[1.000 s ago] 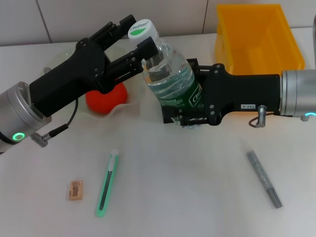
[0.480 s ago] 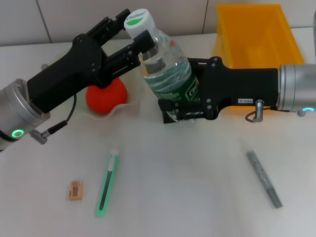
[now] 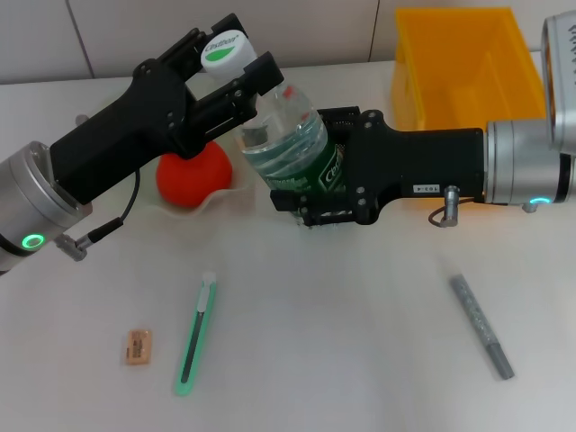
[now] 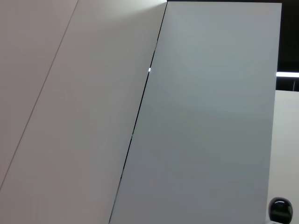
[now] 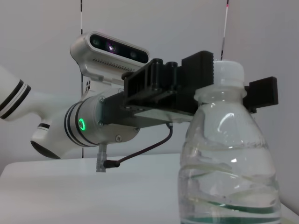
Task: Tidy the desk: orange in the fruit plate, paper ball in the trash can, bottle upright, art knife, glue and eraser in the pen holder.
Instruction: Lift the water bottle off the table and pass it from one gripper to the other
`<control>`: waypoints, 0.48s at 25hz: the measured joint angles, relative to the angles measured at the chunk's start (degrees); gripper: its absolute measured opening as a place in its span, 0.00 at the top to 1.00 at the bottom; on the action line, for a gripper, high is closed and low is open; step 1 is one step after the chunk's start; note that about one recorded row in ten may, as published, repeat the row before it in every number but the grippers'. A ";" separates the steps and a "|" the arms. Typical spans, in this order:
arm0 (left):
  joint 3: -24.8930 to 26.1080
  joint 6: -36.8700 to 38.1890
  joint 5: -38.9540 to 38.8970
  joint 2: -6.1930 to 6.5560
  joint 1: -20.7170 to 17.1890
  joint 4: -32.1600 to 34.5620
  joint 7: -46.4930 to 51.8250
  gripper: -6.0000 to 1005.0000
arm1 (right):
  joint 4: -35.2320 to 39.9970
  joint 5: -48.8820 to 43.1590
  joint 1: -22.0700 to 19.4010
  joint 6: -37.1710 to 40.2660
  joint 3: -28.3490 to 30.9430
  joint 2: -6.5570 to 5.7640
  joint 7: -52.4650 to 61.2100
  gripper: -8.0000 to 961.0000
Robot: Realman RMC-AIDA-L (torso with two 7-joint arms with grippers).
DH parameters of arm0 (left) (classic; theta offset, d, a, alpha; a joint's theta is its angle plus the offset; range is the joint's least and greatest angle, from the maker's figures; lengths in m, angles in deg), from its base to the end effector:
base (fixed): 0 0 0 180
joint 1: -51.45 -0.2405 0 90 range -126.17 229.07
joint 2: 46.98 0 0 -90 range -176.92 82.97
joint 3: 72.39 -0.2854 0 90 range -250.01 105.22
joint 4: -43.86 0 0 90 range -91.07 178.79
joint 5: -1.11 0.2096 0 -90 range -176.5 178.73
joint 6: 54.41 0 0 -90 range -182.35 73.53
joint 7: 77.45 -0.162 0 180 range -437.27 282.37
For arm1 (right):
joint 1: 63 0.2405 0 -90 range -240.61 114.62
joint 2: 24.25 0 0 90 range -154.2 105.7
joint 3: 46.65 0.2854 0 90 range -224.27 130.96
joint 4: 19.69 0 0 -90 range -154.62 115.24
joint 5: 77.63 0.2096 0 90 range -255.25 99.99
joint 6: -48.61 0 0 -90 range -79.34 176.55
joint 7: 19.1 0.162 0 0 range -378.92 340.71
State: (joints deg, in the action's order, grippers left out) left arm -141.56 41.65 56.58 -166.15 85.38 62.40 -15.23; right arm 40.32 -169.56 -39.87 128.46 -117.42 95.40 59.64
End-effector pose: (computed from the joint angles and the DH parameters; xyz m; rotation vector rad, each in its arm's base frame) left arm -0.1856 0.3482 -0.0358 -2.4024 -0.4090 -1.6065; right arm 0.1929 0.3485 -0.0344 -2.7587 0.0901 0.7491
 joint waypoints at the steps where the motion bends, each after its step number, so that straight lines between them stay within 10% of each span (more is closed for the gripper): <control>1: 0.00 0.00 -0.01 0.00 0.00 0.00 0.00 0.19 | -0.03 0.03 0.03 -0.03 -0.04 0.00 0.00 0.25; 12: -0.31 0.11 -0.19 0.00 0.00 0.00 -0.45 0.19 | -0.08 1.32 0.12 -0.15 -0.08 -0.12 -0.16 0.25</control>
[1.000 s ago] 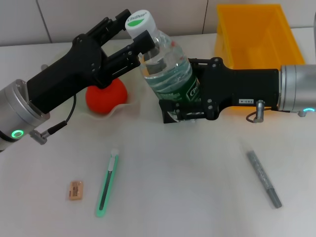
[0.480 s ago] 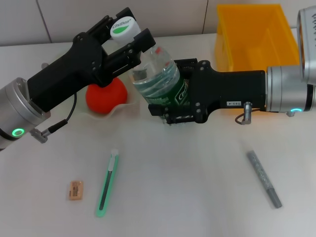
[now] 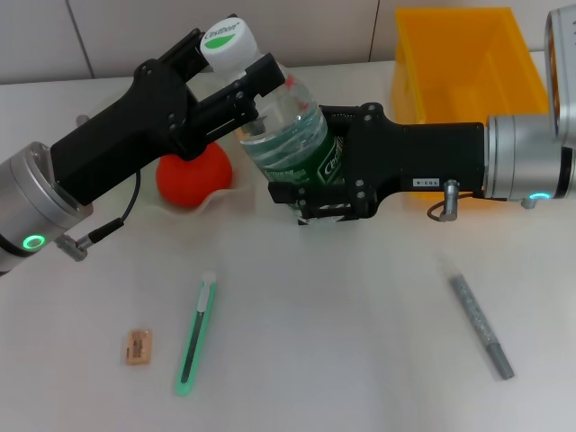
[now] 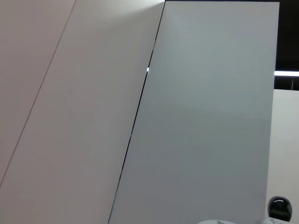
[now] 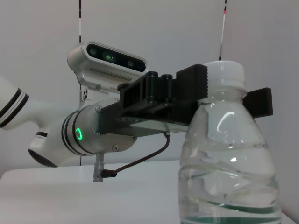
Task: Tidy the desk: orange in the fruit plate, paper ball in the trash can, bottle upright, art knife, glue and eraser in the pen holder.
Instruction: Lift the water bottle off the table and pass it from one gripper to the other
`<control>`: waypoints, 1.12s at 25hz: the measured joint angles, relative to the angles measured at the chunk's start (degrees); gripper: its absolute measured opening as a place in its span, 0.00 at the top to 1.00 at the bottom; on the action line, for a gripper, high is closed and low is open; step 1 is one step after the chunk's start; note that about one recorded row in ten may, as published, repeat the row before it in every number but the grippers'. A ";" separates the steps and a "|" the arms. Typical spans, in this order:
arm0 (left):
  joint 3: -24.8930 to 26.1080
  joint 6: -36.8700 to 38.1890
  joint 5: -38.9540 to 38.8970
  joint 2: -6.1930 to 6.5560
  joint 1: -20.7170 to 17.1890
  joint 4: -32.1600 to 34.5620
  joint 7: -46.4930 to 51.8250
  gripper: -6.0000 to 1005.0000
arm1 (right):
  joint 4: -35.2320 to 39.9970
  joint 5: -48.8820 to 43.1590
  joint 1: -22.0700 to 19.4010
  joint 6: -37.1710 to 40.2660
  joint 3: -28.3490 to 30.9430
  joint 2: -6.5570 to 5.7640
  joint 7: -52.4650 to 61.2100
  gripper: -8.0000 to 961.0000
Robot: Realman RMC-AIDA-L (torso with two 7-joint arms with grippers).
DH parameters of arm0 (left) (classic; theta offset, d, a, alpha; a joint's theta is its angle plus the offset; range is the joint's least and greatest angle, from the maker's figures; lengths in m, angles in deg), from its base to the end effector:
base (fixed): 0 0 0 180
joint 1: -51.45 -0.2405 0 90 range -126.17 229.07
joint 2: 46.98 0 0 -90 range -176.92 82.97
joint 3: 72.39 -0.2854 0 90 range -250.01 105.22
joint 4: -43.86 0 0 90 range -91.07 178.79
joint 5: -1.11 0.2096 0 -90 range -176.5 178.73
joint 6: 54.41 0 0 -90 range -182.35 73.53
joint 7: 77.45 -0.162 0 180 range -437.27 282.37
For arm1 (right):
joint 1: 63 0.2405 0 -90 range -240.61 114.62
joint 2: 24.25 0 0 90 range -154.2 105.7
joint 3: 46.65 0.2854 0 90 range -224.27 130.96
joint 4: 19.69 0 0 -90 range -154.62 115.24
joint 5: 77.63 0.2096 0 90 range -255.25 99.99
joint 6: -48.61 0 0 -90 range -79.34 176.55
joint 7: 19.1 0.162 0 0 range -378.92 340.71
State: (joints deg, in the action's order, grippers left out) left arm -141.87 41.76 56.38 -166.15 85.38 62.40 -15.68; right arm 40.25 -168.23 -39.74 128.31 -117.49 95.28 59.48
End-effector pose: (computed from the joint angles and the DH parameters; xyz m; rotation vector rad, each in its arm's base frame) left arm -0.1852 0.3477 -0.0361 -2.4037 -0.3979 -1.6061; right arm 0.1898 0.3500 -0.0320 -2.7454 0.0873 0.7753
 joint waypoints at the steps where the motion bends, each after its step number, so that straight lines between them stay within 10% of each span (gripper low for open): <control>1: -0.18 0.00 -0.27 0.00 0.00 0.00 0.00 0.19 | 0.00 0.00 0.02 0.00 0.00 0.00 -0.01 0.25; 28: -4.27 -0.99 -3.26 0.00 0.97 0.00 -0.82 0.56 | -0.45 0.03 0.22 0.00 -0.70 0.00 -0.01 0.25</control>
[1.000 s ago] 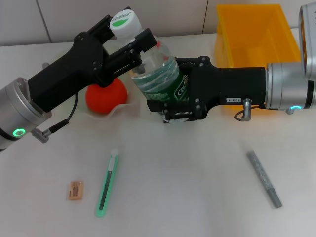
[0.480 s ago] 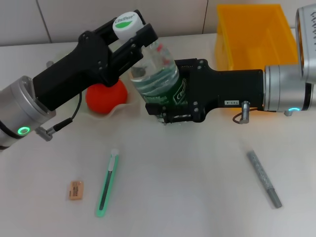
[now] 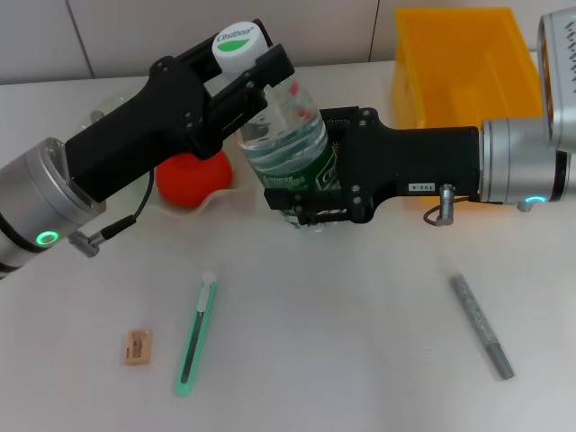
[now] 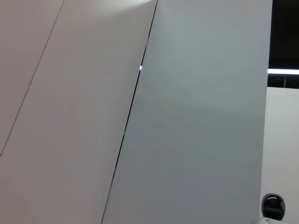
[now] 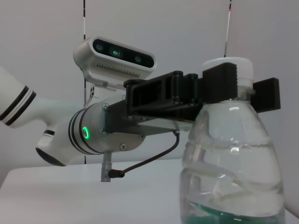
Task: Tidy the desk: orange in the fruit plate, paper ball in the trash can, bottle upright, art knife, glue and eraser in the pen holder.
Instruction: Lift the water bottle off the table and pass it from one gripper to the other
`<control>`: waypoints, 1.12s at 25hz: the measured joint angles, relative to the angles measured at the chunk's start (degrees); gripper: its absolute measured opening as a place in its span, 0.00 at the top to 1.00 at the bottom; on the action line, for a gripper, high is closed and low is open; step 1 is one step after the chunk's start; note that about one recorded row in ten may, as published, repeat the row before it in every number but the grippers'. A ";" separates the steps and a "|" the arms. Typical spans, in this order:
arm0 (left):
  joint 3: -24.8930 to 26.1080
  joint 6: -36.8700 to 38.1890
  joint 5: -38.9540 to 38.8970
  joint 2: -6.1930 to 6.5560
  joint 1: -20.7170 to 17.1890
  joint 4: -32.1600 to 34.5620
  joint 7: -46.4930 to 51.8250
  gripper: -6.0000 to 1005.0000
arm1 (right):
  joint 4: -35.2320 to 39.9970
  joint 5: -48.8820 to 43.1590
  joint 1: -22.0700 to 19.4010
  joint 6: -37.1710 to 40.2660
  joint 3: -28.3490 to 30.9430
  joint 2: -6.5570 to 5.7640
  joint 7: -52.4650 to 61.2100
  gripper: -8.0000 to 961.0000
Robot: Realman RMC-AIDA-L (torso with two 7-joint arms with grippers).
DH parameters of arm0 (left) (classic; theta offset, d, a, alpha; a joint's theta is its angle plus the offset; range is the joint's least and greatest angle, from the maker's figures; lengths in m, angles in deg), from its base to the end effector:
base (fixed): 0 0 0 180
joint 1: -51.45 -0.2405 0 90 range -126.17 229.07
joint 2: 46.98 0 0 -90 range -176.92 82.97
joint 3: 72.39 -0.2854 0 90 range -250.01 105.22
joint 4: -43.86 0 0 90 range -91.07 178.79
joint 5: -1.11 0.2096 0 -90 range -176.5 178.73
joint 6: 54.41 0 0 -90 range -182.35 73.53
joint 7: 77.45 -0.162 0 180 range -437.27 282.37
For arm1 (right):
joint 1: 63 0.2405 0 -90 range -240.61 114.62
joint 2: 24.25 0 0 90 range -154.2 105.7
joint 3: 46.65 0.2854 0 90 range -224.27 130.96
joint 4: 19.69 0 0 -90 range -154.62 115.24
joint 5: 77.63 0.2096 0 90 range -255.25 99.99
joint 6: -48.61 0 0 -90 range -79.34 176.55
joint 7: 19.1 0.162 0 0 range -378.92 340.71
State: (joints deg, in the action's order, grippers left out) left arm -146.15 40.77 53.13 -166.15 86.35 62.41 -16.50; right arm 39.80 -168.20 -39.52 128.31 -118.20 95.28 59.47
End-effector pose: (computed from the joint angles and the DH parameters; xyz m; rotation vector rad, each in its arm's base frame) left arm -0.1767 0.3494 -0.0418 -2.4284 -0.3759 -1.6063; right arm 0.1890 0.3488 -0.0357 -2.7607 0.0875 0.7745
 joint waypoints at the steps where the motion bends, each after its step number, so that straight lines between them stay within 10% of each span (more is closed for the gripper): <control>1: 0.00 0.00 0.00 0.00 0.00 0.00 0.00 0.56 | 0.00 0.00 0.00 0.00 0.00 0.00 0.00 0.25; 28: -0.52 0.63 -0.88 0.00 -0.36 0.70 0.00 0.56 | -3.19 0.03 1.74 -0.51 0.39 -0.19 0.93 0.25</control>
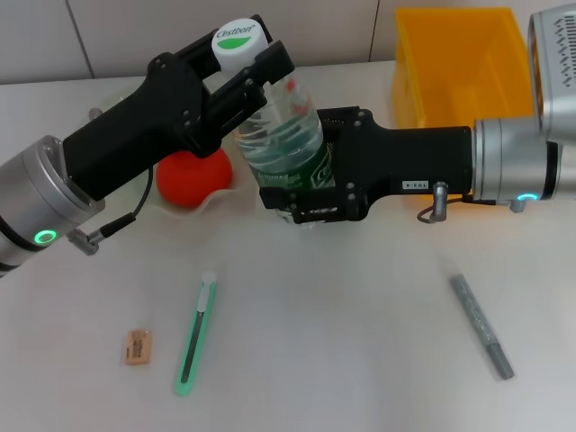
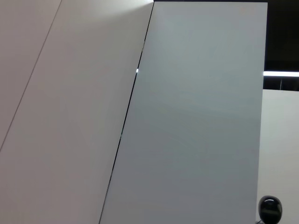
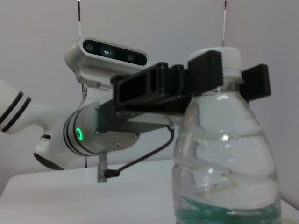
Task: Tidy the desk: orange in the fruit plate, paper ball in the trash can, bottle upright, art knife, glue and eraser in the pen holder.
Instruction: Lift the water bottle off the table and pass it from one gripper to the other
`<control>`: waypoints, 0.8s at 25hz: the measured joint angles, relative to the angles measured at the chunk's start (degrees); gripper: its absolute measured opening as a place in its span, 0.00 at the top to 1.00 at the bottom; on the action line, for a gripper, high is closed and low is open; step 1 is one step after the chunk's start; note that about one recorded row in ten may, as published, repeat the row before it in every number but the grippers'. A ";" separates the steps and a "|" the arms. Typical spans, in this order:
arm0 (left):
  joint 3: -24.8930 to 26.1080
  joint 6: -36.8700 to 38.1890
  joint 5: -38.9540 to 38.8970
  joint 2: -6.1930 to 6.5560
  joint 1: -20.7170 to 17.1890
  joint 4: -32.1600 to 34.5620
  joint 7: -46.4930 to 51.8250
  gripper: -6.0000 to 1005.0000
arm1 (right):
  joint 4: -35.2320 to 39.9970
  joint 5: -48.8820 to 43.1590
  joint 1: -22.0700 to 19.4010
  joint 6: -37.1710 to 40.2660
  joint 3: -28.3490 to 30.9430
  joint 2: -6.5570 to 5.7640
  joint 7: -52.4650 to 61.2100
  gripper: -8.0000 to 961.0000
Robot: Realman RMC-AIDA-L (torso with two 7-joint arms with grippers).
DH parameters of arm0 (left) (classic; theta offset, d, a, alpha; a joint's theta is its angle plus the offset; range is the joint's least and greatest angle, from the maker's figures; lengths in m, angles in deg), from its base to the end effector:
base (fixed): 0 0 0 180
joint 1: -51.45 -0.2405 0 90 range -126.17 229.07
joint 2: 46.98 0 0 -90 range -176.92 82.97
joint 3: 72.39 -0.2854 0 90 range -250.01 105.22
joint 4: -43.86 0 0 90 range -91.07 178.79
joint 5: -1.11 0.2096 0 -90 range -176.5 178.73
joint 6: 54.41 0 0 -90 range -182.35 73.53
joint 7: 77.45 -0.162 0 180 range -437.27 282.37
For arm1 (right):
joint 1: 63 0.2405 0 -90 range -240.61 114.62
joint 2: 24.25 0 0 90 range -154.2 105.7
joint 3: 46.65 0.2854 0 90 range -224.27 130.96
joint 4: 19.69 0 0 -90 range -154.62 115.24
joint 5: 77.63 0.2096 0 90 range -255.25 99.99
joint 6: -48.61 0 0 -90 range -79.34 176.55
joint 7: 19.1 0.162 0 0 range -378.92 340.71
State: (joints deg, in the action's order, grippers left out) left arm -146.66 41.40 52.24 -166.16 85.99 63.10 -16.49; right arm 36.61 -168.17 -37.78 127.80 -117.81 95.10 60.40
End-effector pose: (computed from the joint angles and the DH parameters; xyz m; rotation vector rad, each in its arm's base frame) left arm -0.1751 0.3478 -0.0391 -2.4202 -0.3595 -1.6272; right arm 0.1907 0.3546 -0.0406 -2.7712 0.1509 0.7806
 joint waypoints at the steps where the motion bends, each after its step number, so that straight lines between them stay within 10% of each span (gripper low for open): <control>1: 0.00 0.03 -0.06 0.01 0.00 0.02 0.00 0.56 | 0.07 0.00 0.00 -0.18 -0.06 0.00 0.04 0.25; 20: 0.30 0.07 -0.17 0.00 0.00 0.01 -0.06 0.56 | 1.35 -0.01 -1.28 0.66 -0.44 0.09 0.59 0.20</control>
State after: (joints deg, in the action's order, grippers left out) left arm -146.36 41.47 52.07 -166.15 85.99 63.11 -16.55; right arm 37.96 -168.18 -39.06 128.46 -118.25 95.19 60.98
